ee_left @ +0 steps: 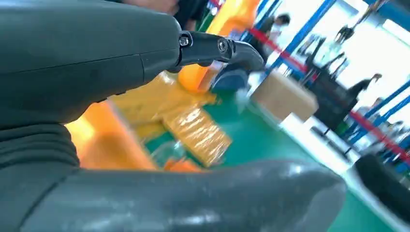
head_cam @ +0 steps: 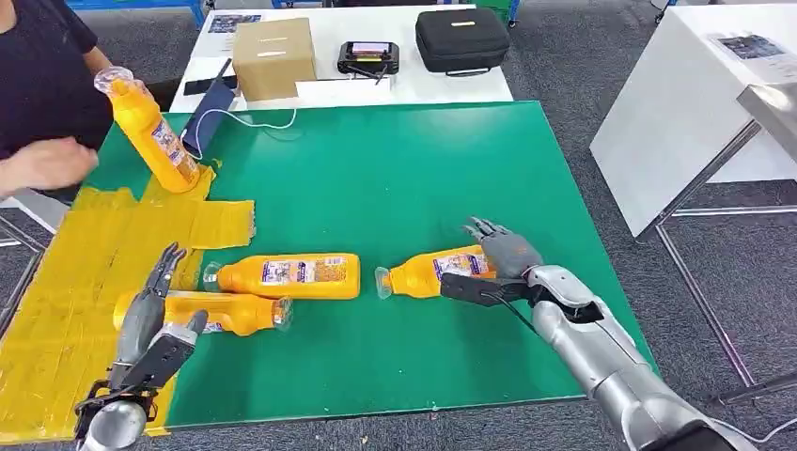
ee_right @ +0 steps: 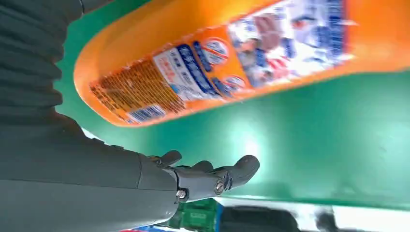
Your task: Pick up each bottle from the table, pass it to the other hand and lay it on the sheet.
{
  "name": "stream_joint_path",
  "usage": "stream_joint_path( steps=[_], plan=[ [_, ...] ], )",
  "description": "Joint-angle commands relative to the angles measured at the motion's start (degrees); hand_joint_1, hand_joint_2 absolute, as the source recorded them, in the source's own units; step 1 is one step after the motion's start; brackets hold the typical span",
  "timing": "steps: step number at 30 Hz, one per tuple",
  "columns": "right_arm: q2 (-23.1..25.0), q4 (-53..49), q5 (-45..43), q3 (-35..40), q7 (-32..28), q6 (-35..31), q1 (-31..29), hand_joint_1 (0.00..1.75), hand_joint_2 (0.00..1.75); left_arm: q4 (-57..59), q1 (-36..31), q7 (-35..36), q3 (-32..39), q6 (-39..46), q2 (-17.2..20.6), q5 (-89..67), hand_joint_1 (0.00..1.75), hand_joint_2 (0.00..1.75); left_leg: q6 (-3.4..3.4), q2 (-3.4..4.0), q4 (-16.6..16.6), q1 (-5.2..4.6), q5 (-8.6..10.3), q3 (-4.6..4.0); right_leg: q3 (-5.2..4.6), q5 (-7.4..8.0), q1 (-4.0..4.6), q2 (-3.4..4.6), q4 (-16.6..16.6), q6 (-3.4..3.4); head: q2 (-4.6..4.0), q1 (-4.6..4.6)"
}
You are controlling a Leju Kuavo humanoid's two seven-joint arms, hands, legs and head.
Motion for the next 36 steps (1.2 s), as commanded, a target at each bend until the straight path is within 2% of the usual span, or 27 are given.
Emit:
stream_joint_path(
  steps=[1, 3, 4, 6, 7, 8, 15, 18, 22, 24, 25, 26, 28, 32, 33, 34, 36],
  plan=[
    [3.18, 18.65, 4.80, 6.61, 0.77, 1.38, -6.91, 0.00, 1.75, -6.10, -0.56, -2.55, 3.53, -0.64, -6.63, 3.38, 0.00, 0.00, -0.03, -0.04, -0.02, 0.05, -0.01, 0.07, 0.04, 0.01, 0.02, 0.24, -0.03, -0.06, 0.00, 0.00],
    [3.93, 20.57, 5.98, 7.81, 0.67, 1.49, -6.94, 0.00, 1.75, -5.69, -1.03, -2.63, 3.10, -1.07, -6.91, 4.24, 0.00, 0.00, -0.03, -0.04, -0.04, 0.06, -0.01, 0.09, 0.06, 0.02, 0.04, 0.27, -0.05, -0.07, 0.00, -0.02],
    [4.41, 23.76, 7.44, 10.39, -0.01, 4.70, -8.12, 0.00, 1.75, -5.00, -1.67, -3.06, 2.29, -1.72, -6.59, 5.14, 0.00, 0.00, -0.03, -0.07, -0.03, 0.07, -0.02, 0.11, 0.08, 0.01, 0.03, 0.26, -0.04, -0.07, 0.00, 0.00],
    [4.70, 26.28, 7.68, 11.72, -1.10, 6.31, -8.64, 0.00, 1.75, -3.50, -2.90, -3.30, 1.55, -1.84, -6.46, 5.47, 0.00, 0.00, -0.04, -0.11, -0.04, 0.07, 0.00, 0.13, 0.10, 0.01, 0.03, 0.28, -0.04, -0.08, 0.00, 0.00],
    [4.99, 28.22, 8.46, 13.55, -2.24, 7.66, -9.13, 1.06, 1.75, -2.60, -3.58, -3.69, 0.99, -1.91, -6.29, 6.22, 0.00, 0.00, -0.03, -0.12, -0.04, 0.06, 0.00, 0.11, 0.09, 0.00, 0.02, 0.19, -0.04, -0.06, 0.00, -0.02],
    [5.41, 29.81, 8.25, 14.42, -3.08, 8.44, -8.69, 1.71, 1.75, -1.90, -4.26, -4.00, 0.21, -1.80, -6.04, 6.54, 0.00, 0.00, -0.04, -0.11, -0.05, 0.08, -0.01, 0.18, 0.14, 0.00, 0.03, 0.29, -0.06, -0.09, 0.00, -0.02],
    [7.39, 32.23, 8.79, 16.55, -2.55, 8.10, -7.04, 1.75, 1.75, -1.22, -4.28, -4.77, 0.12, -2.37, -6.01, 9.89, 0.00, 0.00, -0.06, -0.13, -0.12, 0.12, 0.00, 0.67, 0.53, -0.03, 0.05, 0.12, -0.16, -0.09, 0.00, 0.04],
    [10.12, 32.97, 8.95, 16.71, -0.28, 7.62, -8.23, 1.75, 1.75, -1.90, -2.70, -4.62, 1.88, -3.39, -5.06, 12.44, 0.00, 0.00, -0.09, 0.00, -0.13, 0.17, -0.04, 0.87, 0.66, 0.01, 0.09, 0.34, -0.19, -0.12, 0.00, 0.00],
    [11.08, 33.15, 8.95, 16.76, 0.16, 7.74, -8.71, 1.75, 1.75, -2.04, -1.79, -5.23, 2.96, -3.77, -4.70, 13.59, 0.00, 0.00, -0.14, 0.06, -0.18, 0.20, -0.04, 1.11, 0.87, 0.02, 0.11, 0.51, -0.20, -0.18, 0.00, -0.02],
    [16.58, 35.07, 12.30, 18.94, 6.35, 5.27, -11.47, 1.75, 1.75, -2.82, 0.23, -3.32, 8.38, -13.00, -3.96, 25.99, 0.00, 0.00, -0.17, 0.25, -0.13, 0.20, -0.10, 1.18, 0.87, 0.01, 0.10, 0.63, -0.14, -0.16, 0.00, 0.00],
    [19.42, 35.76, 11.40, 17.37, 8.92, 4.41, -12.31, 1.75, 1.75, -3.11, 1.88, -3.22, 11.53, -17.25, -3.83, 31.35, 0.00, 0.00, -0.21, 0.28, -0.17, 0.21, -0.07, 1.18, 0.84, 0.06, 0.11, 0.79, -0.16, -0.21, 0.00, 0.00],
    [21.88, 35.57, 9.35, 14.28, 11.31, 1.25, -12.66, 1.75, 1.75, -3.84, 3.51, -2.59, 14.91, -22.79, -4.45, 35.34, 0.00, 0.00, -0.23, 0.73, -0.19, 0.19, -0.15, 1.28, 0.81, 0.10, 0.09, 1.19, -0.11, -0.22, 0.00, 0.00],
    [23.57, 33.11, 6.69, 9.23, 14.02, -8.51, -12.19, 1.75, 1.75, -7.02, 5.75, -1.87, 18.71, -27.60, -7.23, 37.36, 0.00, 0.00, -0.26, 0.92, -0.22, 0.21, -0.19, 1.30, 0.91, 0.11, 0.13, 1.45, -0.09, -0.25, 0.00, 0.04],
    [22.98, 31.50, 6.82, 8.84, 14.27, -7.38, -12.01, 1.75, 1.75, -9.92, 6.98, -0.77, 19.16, -28.46, -8.95, 36.87, 0.00, 0.00, -0.32, 1.14, -0.08, 0.26, -0.19, 1.09, 0.47, 0.14, 0.21, 1.59, 0.04, -0.42, 0.00, -0.02],
    [22.73, 31.41, 6.89, 8.80, 14.17, -7.50, -11.82, 1.75, 1.75, -9.80, 6.73, -0.65, 19.15, -28.49, -9.04, 36.77, 0.00, 0.00, -0.31, 1.04, -0.08, 0.24, -0.13, 0.96, 0.40, 0.17, 0.20, 1.31, 0.04, -0.46, 0.00, -0.04],
    [22.57, 29.93, 5.63, 6.93, 12.88, -10.97, -11.01, 1.75, 1.75, -9.70, 6.56, -0.48, 19.38, -28.90, -9.34, 37.13, 0.00, 0.00, -0.34, 0.83, -0.08, 0.25, -0.09, 0.85, 0.34, 0.14, 0.21, 1.30, 0.05, -0.48, 0.00, -0.04],
    [22.32, 23.04, -1.38, 0.35, 5.06, -17.22, -8.84, 1.75, 1.75, -12.26, 7.57, -0.78, 19.17, -29.54, -10.62, 37.71, 0.00, 0.00, -0.31, 0.66, -0.05, 0.29, -0.05, 0.65, 0.21, 0.10, 0.24, 1.17, 0.04, -0.47, 0.00, -0.02]
  ],
)
